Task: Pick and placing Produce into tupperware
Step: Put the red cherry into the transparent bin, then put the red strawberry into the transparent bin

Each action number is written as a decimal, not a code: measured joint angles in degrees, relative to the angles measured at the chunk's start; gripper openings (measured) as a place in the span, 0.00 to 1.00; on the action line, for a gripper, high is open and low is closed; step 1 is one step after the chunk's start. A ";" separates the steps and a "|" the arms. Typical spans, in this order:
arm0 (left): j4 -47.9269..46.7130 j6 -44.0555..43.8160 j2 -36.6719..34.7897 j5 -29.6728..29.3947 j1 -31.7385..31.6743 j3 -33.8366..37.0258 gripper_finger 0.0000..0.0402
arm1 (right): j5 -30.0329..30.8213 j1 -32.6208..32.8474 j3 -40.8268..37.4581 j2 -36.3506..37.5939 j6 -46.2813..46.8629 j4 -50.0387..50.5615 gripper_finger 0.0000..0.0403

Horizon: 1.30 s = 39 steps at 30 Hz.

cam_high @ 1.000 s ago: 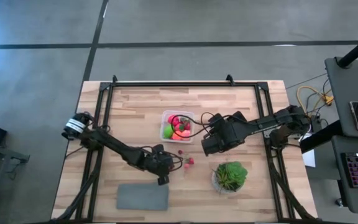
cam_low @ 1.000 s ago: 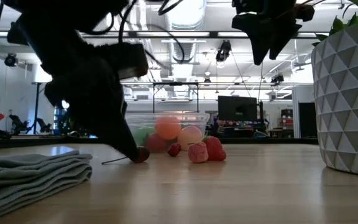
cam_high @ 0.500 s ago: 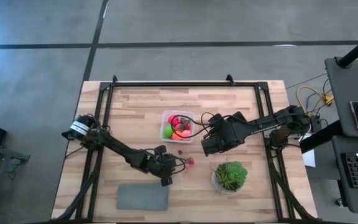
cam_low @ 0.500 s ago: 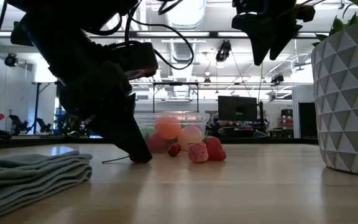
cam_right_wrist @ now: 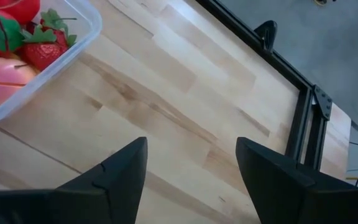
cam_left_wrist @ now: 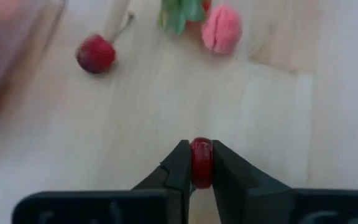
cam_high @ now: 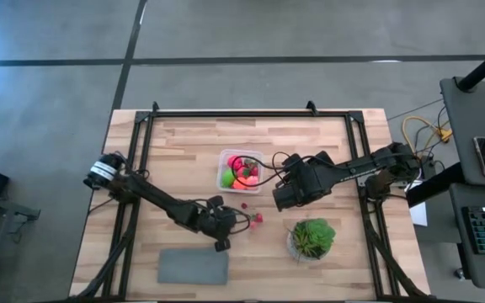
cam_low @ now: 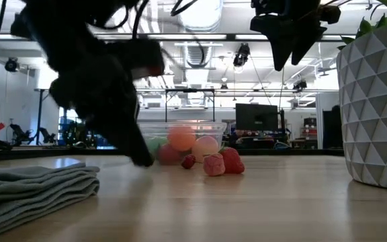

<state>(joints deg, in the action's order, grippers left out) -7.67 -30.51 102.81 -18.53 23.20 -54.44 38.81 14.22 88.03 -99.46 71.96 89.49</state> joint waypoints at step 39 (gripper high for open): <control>-22.04 7.03 -21.09 4.39 -12.04 1.09 0.62 | -8.75 -3.40 -0.48 6.43 -9.57 -9.91 0.63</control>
<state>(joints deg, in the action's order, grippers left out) -29.71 -23.49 81.72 -14.15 11.16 -53.35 30.06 10.82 87.55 -93.03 62.40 79.59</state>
